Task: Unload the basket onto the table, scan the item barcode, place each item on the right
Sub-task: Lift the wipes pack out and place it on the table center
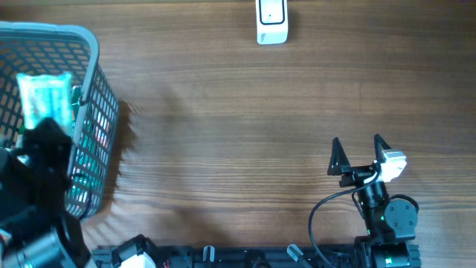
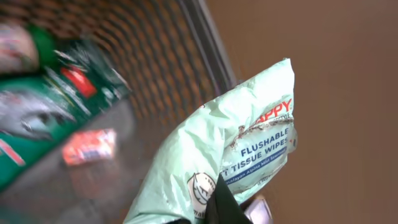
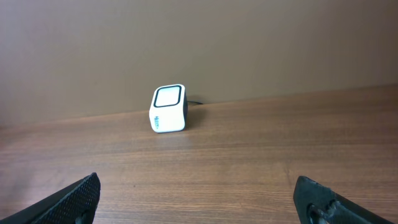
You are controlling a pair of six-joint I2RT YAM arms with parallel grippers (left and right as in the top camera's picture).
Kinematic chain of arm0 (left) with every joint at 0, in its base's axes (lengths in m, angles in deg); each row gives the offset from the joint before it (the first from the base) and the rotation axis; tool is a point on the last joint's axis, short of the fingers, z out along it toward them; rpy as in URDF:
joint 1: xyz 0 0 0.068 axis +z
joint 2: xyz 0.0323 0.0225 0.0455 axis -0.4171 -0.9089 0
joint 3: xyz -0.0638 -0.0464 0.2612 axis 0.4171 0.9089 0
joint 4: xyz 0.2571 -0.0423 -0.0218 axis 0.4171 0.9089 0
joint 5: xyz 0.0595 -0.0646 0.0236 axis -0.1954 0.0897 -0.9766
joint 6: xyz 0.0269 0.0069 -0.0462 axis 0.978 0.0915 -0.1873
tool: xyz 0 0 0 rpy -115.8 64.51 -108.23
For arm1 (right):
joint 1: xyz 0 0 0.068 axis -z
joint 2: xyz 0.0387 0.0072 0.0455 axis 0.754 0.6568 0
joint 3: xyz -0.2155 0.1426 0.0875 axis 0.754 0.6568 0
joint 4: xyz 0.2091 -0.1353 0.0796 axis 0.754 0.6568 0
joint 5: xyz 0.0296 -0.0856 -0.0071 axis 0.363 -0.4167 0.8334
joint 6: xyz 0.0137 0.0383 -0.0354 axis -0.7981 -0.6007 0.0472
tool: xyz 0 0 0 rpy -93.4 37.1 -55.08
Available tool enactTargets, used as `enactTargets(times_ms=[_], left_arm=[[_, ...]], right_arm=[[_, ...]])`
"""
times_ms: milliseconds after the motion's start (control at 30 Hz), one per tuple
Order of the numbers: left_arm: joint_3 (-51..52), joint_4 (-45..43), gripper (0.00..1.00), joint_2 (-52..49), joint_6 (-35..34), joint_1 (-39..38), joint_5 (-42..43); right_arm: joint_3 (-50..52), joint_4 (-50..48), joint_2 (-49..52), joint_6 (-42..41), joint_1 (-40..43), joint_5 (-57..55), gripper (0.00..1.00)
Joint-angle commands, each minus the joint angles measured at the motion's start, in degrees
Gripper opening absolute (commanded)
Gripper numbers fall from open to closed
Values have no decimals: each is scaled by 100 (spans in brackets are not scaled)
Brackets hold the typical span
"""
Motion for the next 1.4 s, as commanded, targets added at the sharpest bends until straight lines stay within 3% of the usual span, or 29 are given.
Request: enactTargets(times_ms=[0, 267, 433, 533, 800, 900, 1033, 1067, 1133, 1167, 1267, 1300, 1333, 1367], left_arm=[[68, 140, 4, 7, 400, -651, 1021], [752, -304, 4, -490, 376, -3364, 743], [1220, -520, 4, -1333, -323, -4592, -466], [1443, -1108, 4, -2208, -723, -5206, -625], [1456, -2747, 4, -4693, -1738, -6146, -623], [1456, -2776, 4, -5436, -2516, -6277, -623], [1456, -2776, 4, -5897, -2750, -6457, -581], [1456, -2778, 9, -5906, -2750, -6507, -584], [1456, -2817, 36, -5904, -2747, -6581, -581], [1456, -2820, 41, -5904, -2747, -6610, -581], [1453, -2791, 74, -5840, -2669, -6642, -560], [1445, -2796, 93, -5761, -2476, -6636, -564], [1434, -2793, 100, -5681, -2326, -6629, -581], [1427, -2782, 100, -5578, -2175, -6629, -588]], right_arm=[[7, -20, -11, 70, -31, -103, 100], [7, -20, -11, 70, -33, -103, 100], [7, -20, -11, 70, -33, -103, 100], [7, -20, -11, 68, -33, -103, 100], [7, -20, -11, 68, -33, -103, 100], [7, -20, -11, 70, -33, -103, 99], [7, -20, -11, 70, -72, -103, 100], [7, -20, -11, 68, -92, -103, 100], [7, -20, -11, 70, -107, -103, 100], [7, -20, -11, 68, -107, -103, 100], [7, -20, -11, 70, -107, -103, 100], [7, -20, -11, 72, -107, -103, 100], [7, -20, -11, 70, -107, -103, 100], [7, -20, -11, 70, -107, -103, 100]])
